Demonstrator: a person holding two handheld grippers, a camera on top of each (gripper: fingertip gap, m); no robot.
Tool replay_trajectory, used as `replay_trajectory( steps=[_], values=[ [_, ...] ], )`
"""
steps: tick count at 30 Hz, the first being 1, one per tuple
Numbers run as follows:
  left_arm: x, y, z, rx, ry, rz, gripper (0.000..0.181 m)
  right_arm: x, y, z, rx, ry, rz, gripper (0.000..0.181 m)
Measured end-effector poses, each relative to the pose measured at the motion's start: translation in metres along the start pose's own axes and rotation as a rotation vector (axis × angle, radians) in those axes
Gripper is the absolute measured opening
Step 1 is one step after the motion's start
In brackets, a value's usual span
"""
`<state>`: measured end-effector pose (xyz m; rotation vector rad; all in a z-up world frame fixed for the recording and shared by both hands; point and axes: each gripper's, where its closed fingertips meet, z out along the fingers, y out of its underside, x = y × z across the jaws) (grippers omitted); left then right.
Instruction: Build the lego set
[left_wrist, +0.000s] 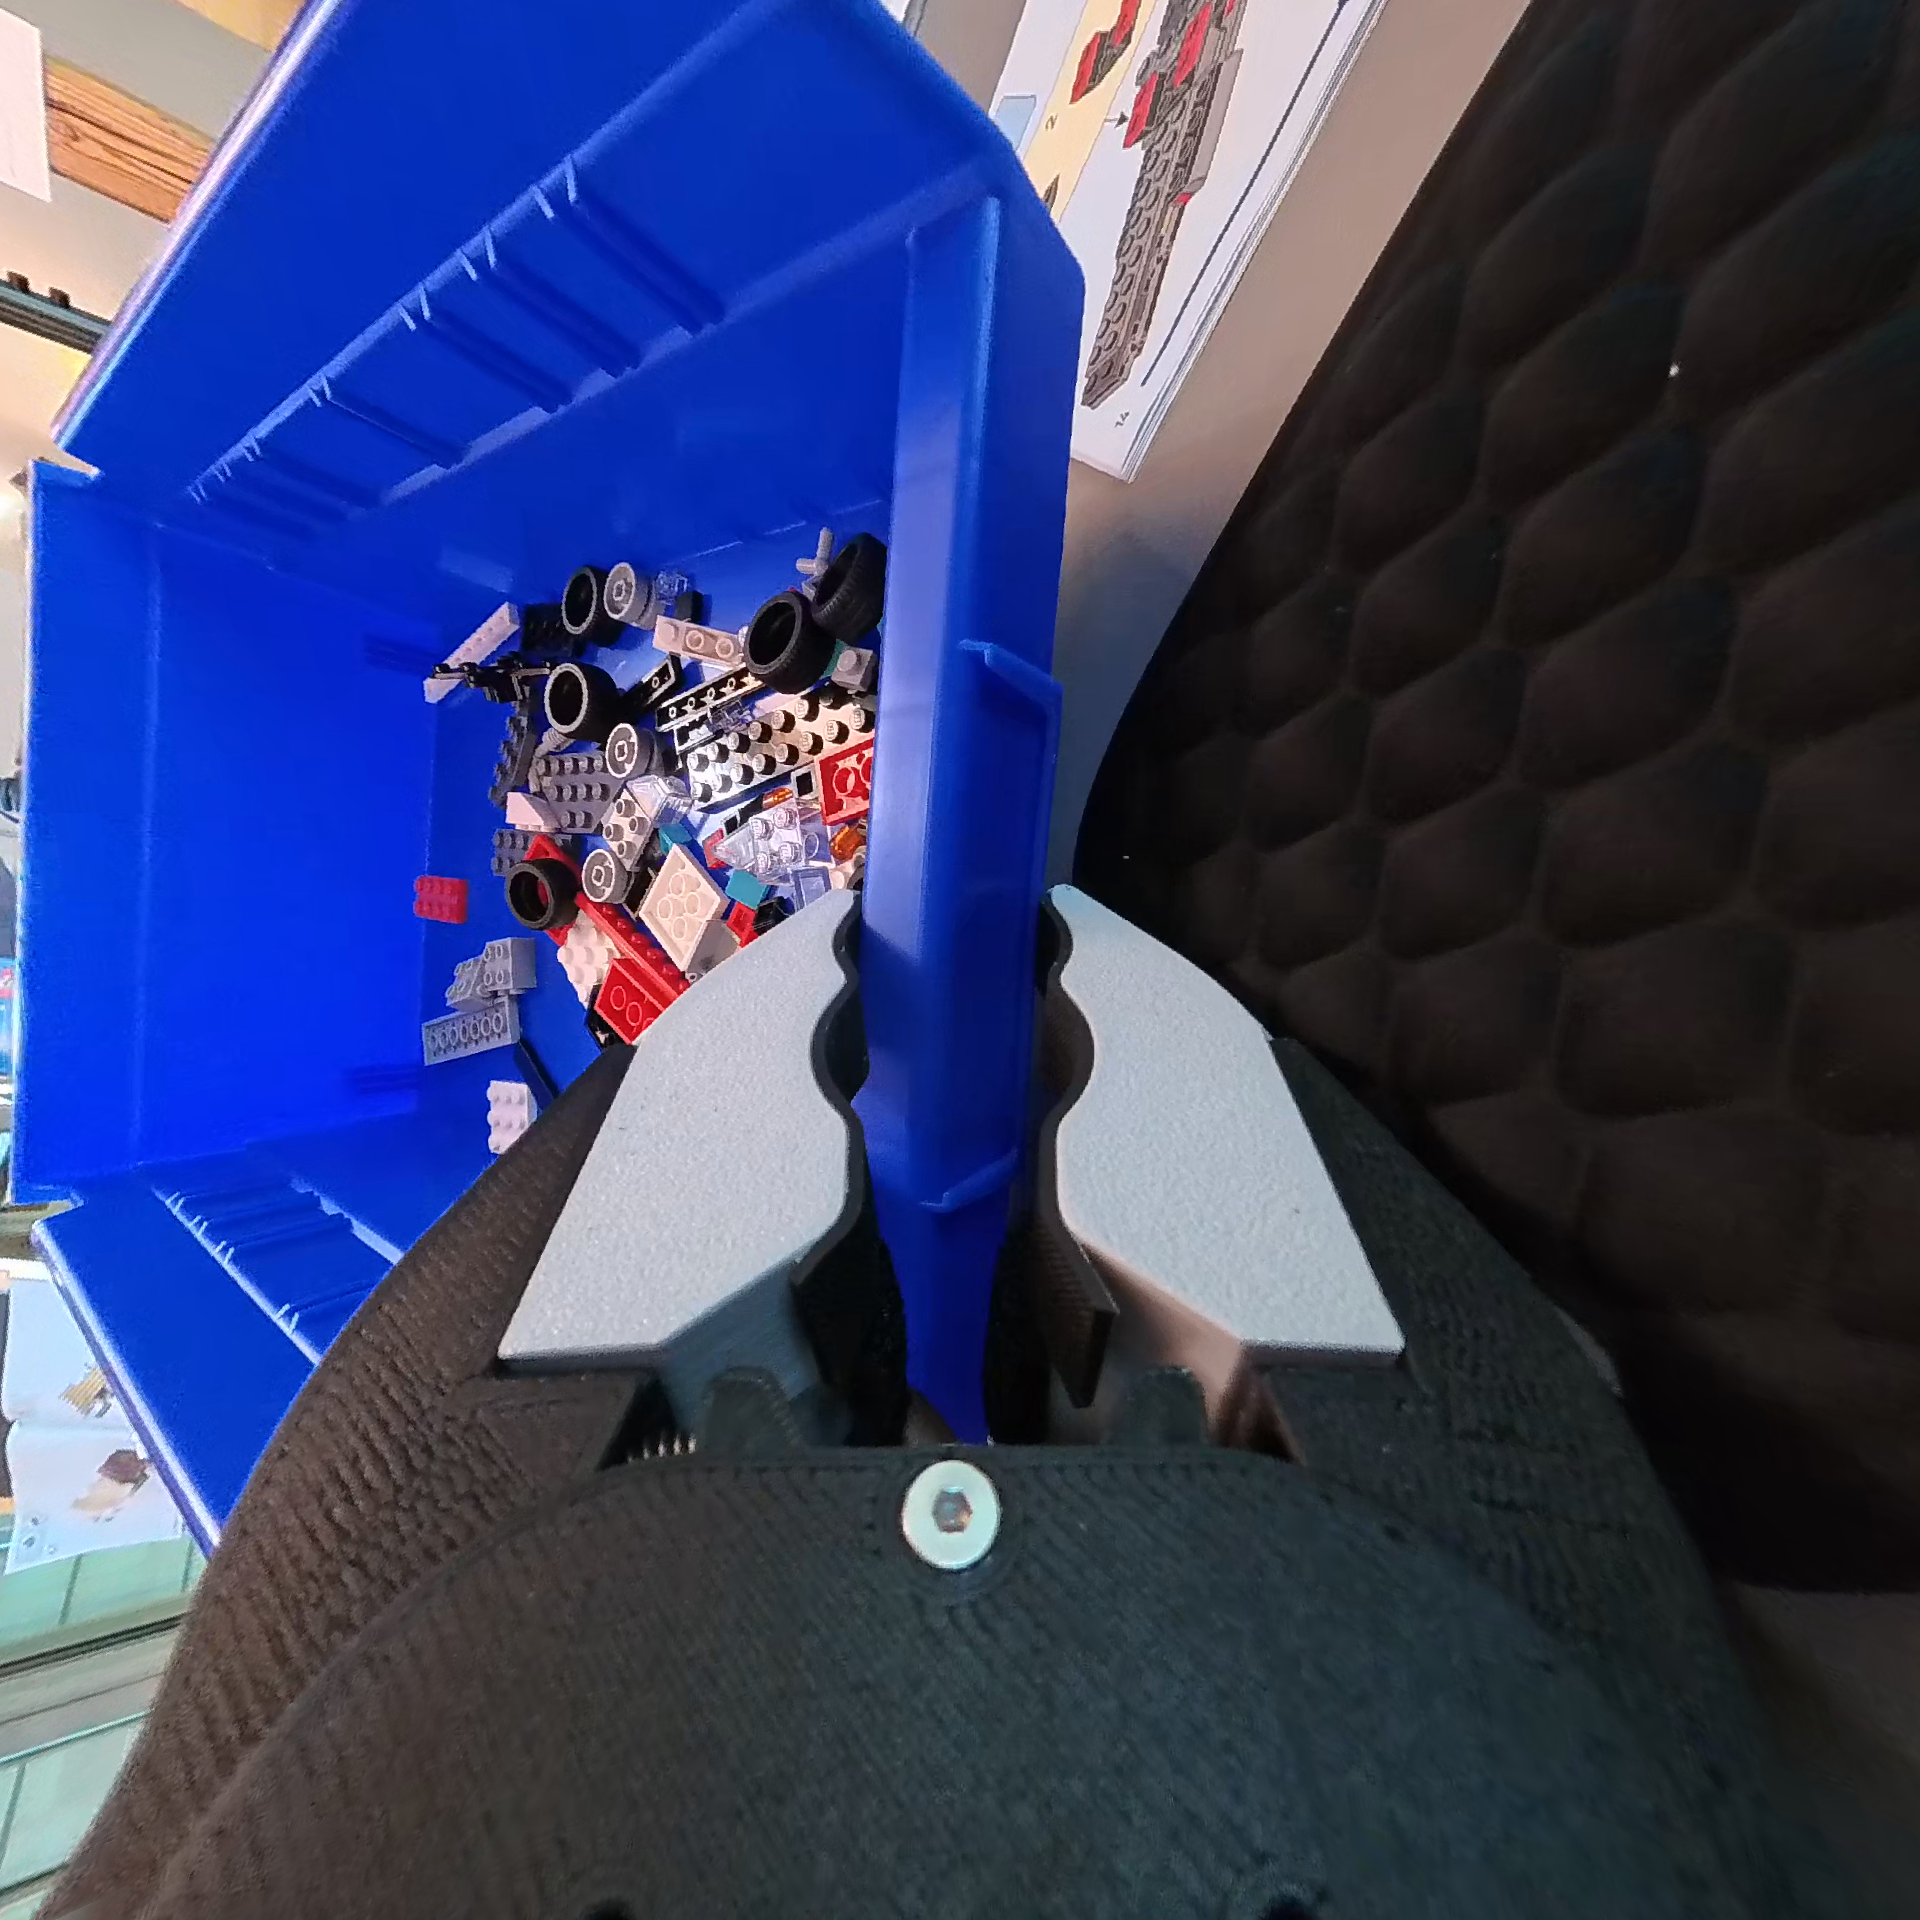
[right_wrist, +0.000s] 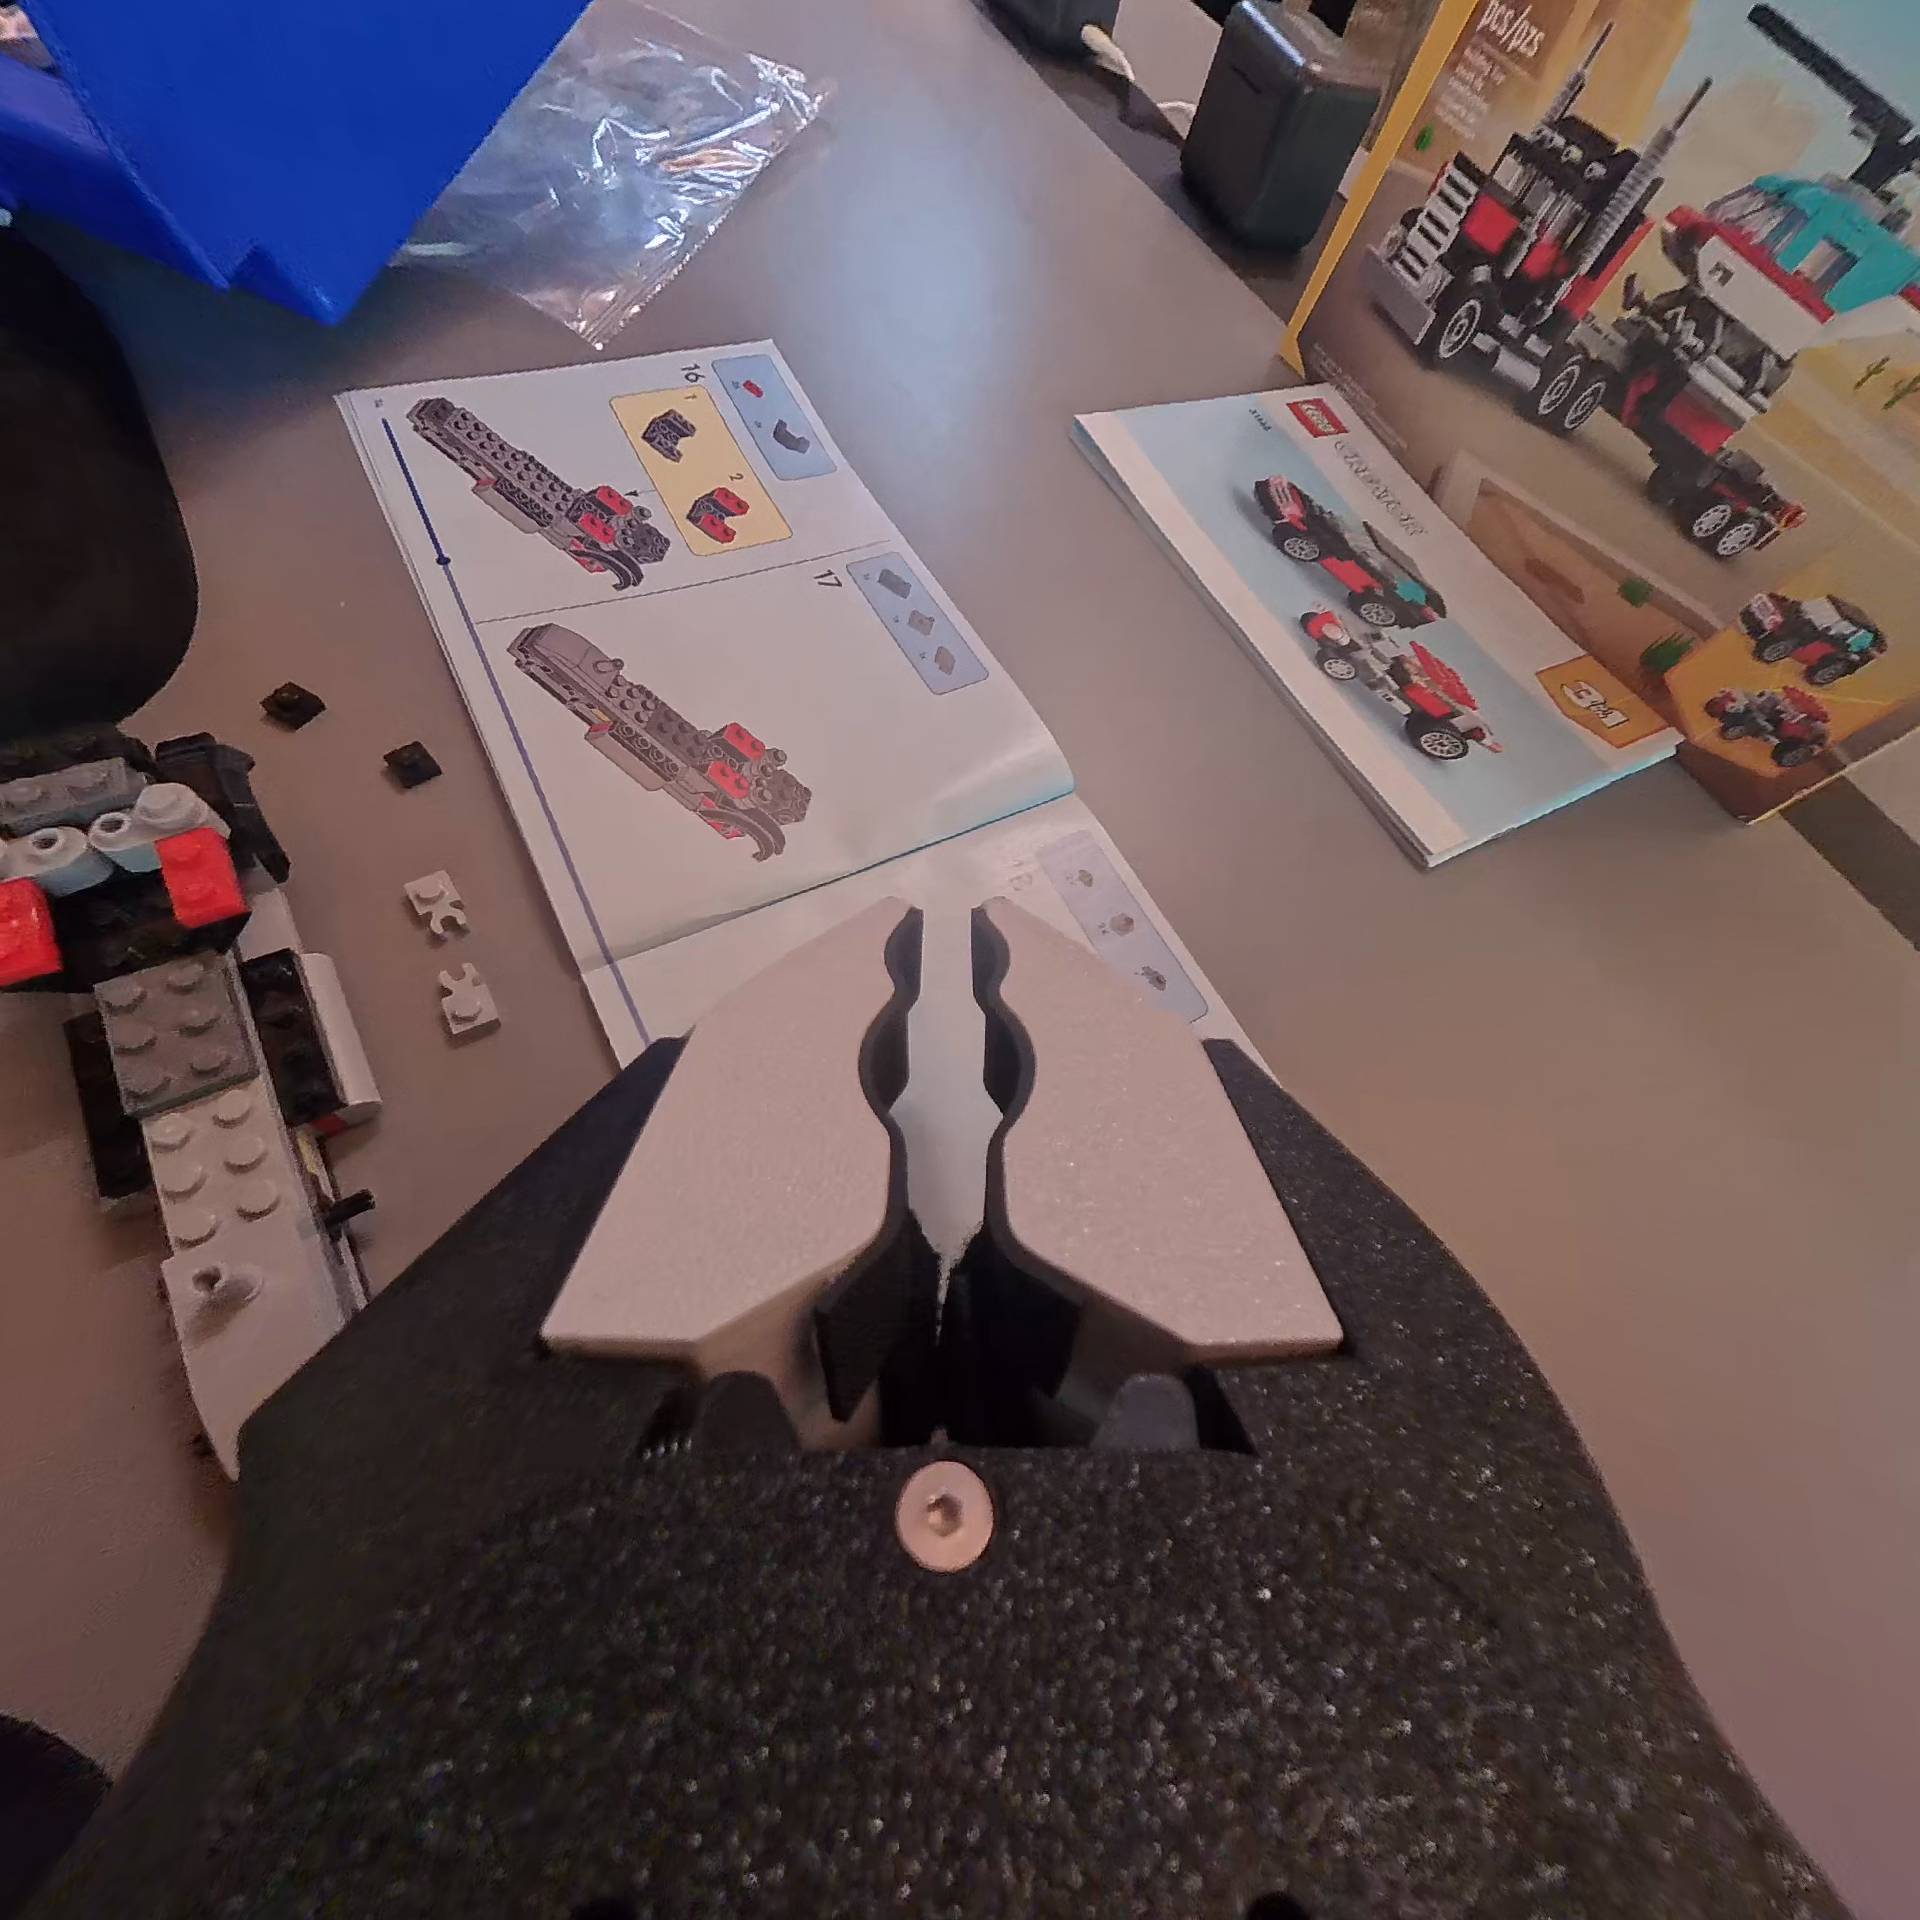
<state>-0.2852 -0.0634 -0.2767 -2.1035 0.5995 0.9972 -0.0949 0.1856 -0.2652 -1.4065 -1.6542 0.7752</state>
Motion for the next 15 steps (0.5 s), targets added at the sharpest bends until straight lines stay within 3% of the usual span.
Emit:
replay_trajectory(
  steps=[3, 9, 15],
  values=[
    [-0.001, 0.0, 0.001, 0.003, 0.0, 0.0, 0.03, 0.008, -0.002, -0.005, 0.012, 0.058, 0.011, 0.009],
    [0.0, 0.001, -0.001, -0.001, -0.007, -0.003, 0.03, 0.054, -0.026, -0.042, 0.203, 0.382, 0.085, 0.012],
    [0.001, 0.002, -0.001, -0.005, -0.006, -0.005, 0.03, 0.057, -0.042, -0.058, 0.311, 0.447, 0.056, 0.013]
  ],
)
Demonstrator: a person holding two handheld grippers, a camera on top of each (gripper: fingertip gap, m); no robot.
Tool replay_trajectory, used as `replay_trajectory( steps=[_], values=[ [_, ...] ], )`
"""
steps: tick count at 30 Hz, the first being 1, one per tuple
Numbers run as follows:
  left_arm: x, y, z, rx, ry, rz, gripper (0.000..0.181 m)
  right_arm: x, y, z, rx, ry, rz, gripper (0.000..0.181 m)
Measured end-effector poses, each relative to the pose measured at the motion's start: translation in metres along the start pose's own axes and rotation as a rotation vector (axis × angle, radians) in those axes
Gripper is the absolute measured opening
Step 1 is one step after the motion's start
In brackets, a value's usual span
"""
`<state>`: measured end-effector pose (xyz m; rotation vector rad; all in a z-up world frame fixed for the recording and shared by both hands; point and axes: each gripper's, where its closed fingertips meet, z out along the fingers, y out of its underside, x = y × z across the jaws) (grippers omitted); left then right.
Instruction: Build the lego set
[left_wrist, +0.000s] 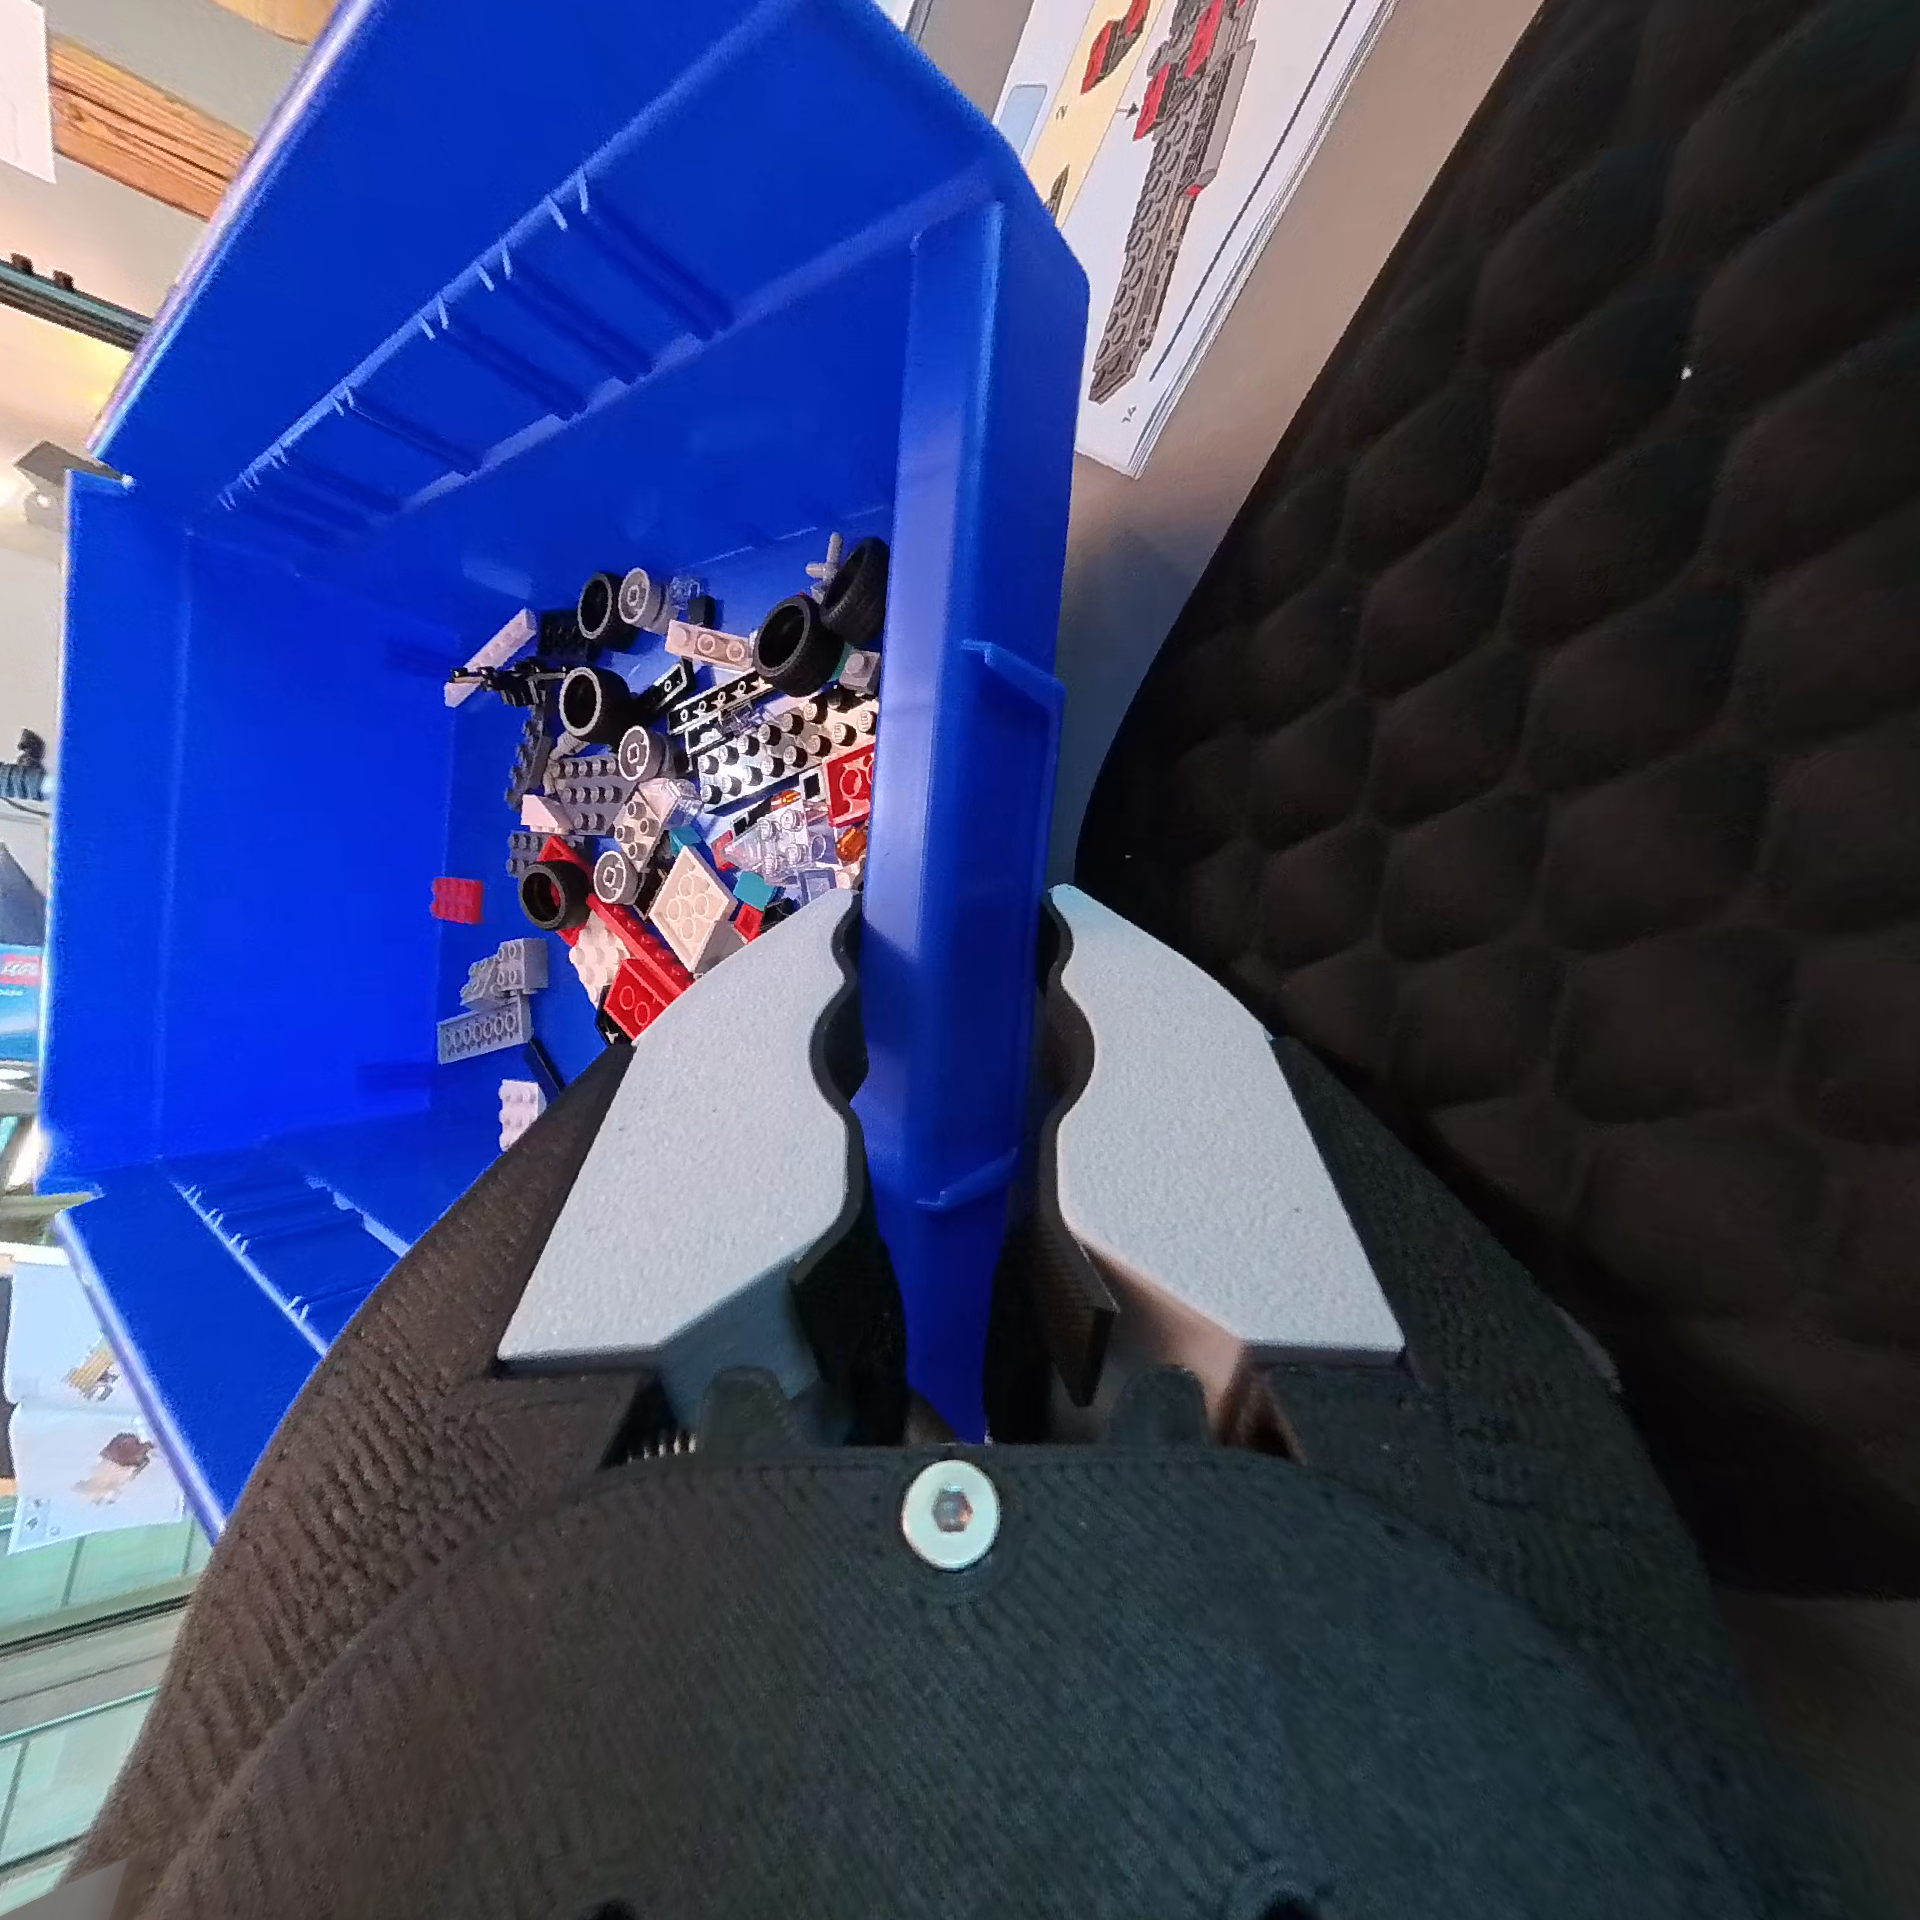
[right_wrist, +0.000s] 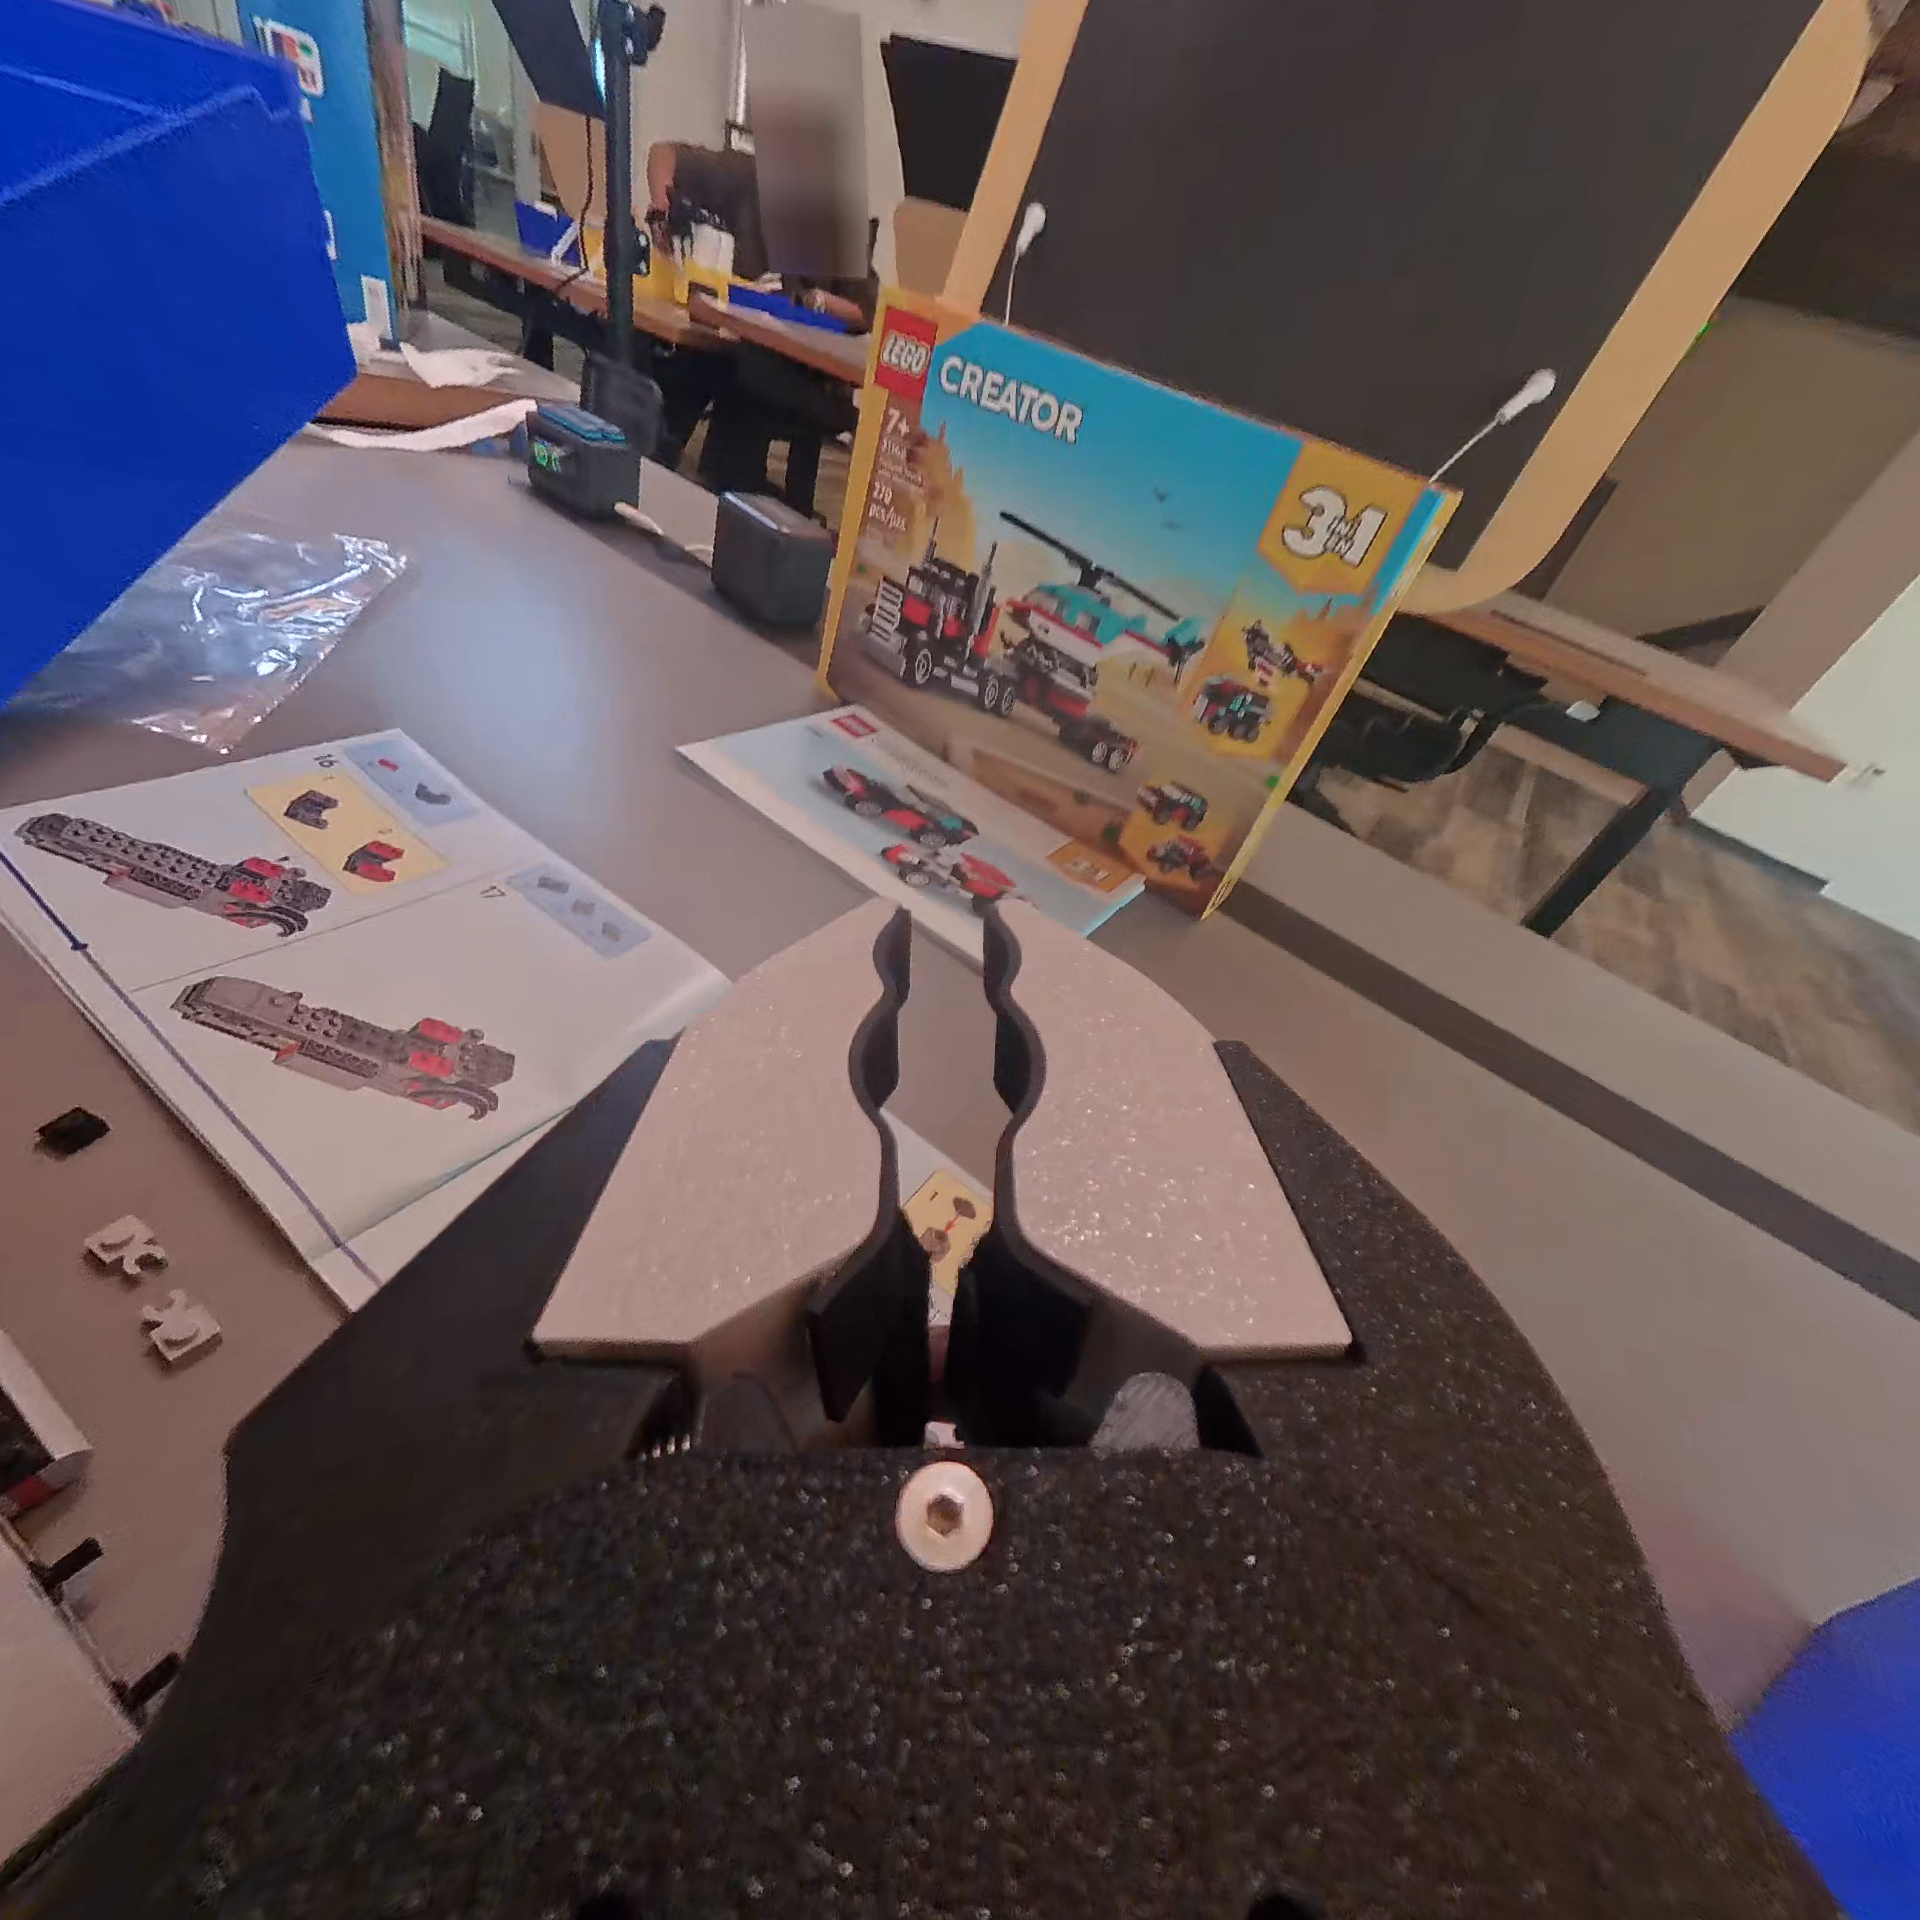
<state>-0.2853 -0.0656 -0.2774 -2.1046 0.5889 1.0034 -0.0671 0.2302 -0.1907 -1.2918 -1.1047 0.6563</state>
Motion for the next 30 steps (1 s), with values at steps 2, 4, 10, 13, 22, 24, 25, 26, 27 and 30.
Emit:
replay_trajectory(
  steps=[2, 4, 10, 13, 22, 24, 25, 26, 27, 30],
  values=[
    [-0.001, 0.0, 0.0, -0.001, 0.004, 0.0, 0.031, -0.001, -0.004, -0.001, 0.025, 0.001, -0.009, 0.013],
    [-0.001, 0.0, -0.002, -0.001, 0.006, 0.0, 0.031, -0.003, -0.005, -0.001, 0.029, -0.012, -0.004, 0.013],
    [0.0, 0.0, 0.0, -0.006, 0.026, -0.013, 0.031, 0.009, -0.019, -0.011, 0.12, 0.065, -0.01, 0.013],
    [0.0, 0.001, 0.0, -0.011, 0.037, -0.028, 0.031, 0.016, -0.041, -0.025, 0.256, 0.136, -0.045, 0.012],
    [-0.001, 0.007, 0.007, -0.078, 0.169, -0.087, 0.033, -0.035, -0.032, -0.005, 0.168, -0.145, -0.043, 0.014],
    [-0.008, 0.016, 0.01, -0.079, 0.17, -0.073, 0.033, -0.054, -0.034, -0.005, 0.152, -0.227, -0.054, 0.015],
    [-0.012, 0.022, 0.012, -0.081, 0.158, -0.057, 0.033, -0.061, -0.037, -0.007, 0.156, -0.256, -0.068, 0.016],
    [-0.017, 0.03, 0.013, -0.094, 0.135, -0.043, 0.034, -0.067, -0.04, -0.01, 0.164, -0.284, -0.074, 0.016],
    [-0.023, 0.04, 0.014, -0.117, 0.102, -0.021, 0.034, -0.072, -0.046, -0.014, 0.176, -0.311, -0.064, 0.017],
    [-0.038, 0.069, 0.014, -0.234, 0.025, 0.117, 0.038, -0.082, -0.075, -0.037, 0.266, -0.378, 0.021, 0.021]
  ],
)
